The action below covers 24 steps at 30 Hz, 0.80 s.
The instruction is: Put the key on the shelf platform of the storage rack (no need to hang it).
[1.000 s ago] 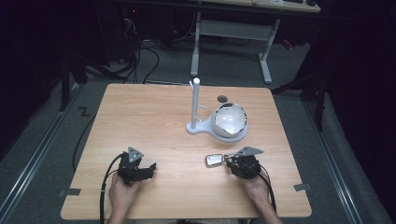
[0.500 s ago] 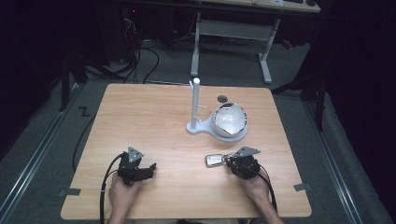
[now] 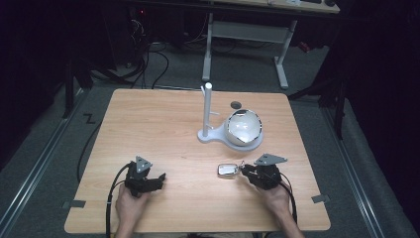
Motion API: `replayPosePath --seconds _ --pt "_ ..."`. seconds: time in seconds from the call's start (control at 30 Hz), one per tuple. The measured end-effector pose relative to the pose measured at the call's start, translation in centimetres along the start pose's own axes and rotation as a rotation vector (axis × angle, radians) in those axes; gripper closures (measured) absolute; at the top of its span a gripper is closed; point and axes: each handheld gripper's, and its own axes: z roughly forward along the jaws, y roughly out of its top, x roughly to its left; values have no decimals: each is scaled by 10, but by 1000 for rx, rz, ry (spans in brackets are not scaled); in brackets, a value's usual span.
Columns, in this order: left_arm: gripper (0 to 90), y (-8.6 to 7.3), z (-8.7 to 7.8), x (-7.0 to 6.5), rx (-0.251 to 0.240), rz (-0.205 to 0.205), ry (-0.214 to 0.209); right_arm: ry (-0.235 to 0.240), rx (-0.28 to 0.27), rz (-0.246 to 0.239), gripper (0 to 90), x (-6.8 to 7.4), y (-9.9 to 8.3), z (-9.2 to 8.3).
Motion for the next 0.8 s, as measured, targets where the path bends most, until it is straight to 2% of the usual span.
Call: replayPosePath --seconds 0.1,0.4,0.43,0.47,0.73,0.8 --pt "219 0 0 0 0 0 1 18 -23 28 744 -2 2 -5" --pt "219 0 0 0 0 0 1 25 -59 20 744 -7 12 -19" --pt "219 0 0 0 0 0 1 30 -64 24 744 -8 13 -21" --pt "219 0 0 0 0 0 1 57 -82 43 744 -10 16 -25" --pt "219 0 0 0 0 0 1 46 -109 25 744 -12 28 -42" --pt "219 0 0 0 0 0 1 31 -118 14 744 -14 32 -48"
